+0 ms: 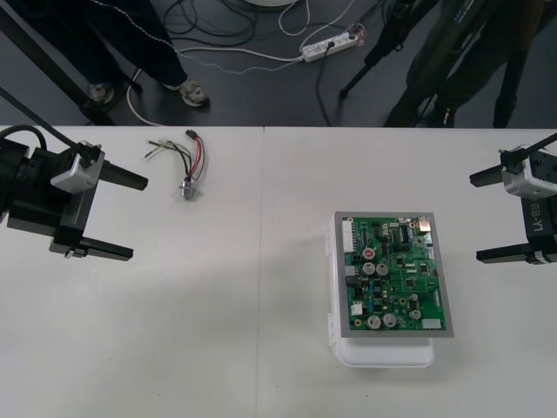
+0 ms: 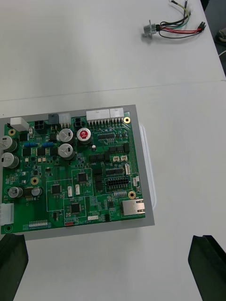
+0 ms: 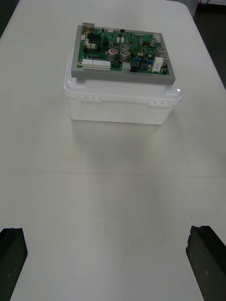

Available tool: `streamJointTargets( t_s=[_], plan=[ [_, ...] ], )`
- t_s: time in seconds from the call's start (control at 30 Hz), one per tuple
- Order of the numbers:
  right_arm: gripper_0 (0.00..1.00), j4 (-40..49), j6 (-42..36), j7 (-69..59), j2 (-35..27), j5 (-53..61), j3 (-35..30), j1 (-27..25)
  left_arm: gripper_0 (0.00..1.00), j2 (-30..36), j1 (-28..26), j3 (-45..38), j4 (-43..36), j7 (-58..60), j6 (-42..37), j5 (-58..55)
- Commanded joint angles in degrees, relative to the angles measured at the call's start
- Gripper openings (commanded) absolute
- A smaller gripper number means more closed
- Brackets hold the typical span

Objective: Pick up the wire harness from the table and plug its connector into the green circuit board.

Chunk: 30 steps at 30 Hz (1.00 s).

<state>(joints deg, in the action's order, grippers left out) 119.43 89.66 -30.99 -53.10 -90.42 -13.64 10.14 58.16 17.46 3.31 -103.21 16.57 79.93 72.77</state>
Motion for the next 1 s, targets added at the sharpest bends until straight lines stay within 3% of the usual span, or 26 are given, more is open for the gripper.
streamJointTargets(
  t_s=[0.03,1.0],
  plan=[
    [1.00,0.01,0.34,2.60,0.37,-0.19,-0.95,-0.56,1.00,0.28,0.47,-1.28,-1.56,2.85,1.98,0.18],
    [1.00,0.01,0.34,2.60,0.37,-0.19,-0.95,-0.56,1.00,0.28,0.47,-1.28,-1.56,2.85,1.98,0.18]
  ],
)
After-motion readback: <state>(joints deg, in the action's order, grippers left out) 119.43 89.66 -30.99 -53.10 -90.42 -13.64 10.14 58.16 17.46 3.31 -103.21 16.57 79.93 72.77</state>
